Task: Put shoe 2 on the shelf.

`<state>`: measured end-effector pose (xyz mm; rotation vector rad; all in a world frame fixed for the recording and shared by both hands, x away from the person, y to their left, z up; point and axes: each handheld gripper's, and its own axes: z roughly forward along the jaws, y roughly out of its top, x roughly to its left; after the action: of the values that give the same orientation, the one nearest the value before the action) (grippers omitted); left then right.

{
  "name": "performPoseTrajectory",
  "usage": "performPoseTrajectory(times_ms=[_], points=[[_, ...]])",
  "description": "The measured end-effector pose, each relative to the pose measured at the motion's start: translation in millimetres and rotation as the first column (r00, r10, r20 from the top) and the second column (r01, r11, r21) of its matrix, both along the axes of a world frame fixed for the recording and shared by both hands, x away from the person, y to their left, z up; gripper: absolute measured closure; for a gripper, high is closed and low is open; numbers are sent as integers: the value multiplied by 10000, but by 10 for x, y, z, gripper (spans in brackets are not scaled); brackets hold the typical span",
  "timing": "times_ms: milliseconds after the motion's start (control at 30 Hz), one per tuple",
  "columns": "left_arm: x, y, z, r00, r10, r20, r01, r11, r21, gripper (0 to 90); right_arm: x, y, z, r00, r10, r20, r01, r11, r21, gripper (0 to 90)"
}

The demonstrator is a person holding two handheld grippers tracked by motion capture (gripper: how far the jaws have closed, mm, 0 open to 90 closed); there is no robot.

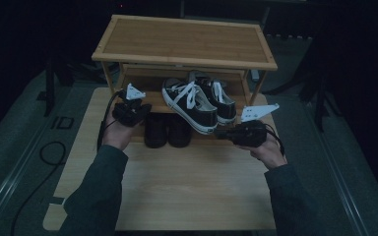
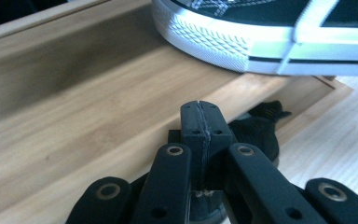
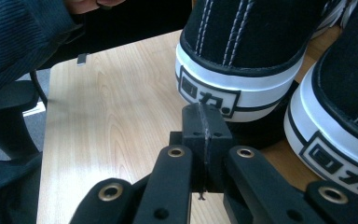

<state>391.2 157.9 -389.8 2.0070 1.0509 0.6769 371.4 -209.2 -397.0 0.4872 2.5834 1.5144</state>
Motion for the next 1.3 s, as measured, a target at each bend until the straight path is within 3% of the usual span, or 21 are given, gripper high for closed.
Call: performPoseTrajectory(times_ms=[633, 767, 933, 1200, 1267, 1300], points=[[317, -29, -36, 9986, 485, -222, -486, 9988, -52, 899, -15, 59, 22, 9997, 241, 61, -242, 9997, 96, 900], [335, -54, -23, 9990, 400, -181, -395, 9989, 269, 898, -13, 81, 22, 9995, 317, 61, -318, 9994, 130, 900], [370, -76, -12, 9989, 337, -318, -329, 9991, 267, 899, -17, 126, 17, 9991, 411, 64, -413, 9989, 221, 900], [317, -106, -50, 9991, 424, 74, -427, 9977, 526, 900, -20, 248, 8, 9975, 699, 96, -701, 9972, 264, 900], [315, -112, -44, 9992, 387, 81, -392, 9963, 763, 900, -24, 306, 9, 9966, 816, 131, -819, 9963, 248, 900], [319, -112, -46, 9991, 425, 74, -429, 9971, 632, 900, -22, 325, 8, 9963, 844, 148, -848, 9961, 253, 900]])
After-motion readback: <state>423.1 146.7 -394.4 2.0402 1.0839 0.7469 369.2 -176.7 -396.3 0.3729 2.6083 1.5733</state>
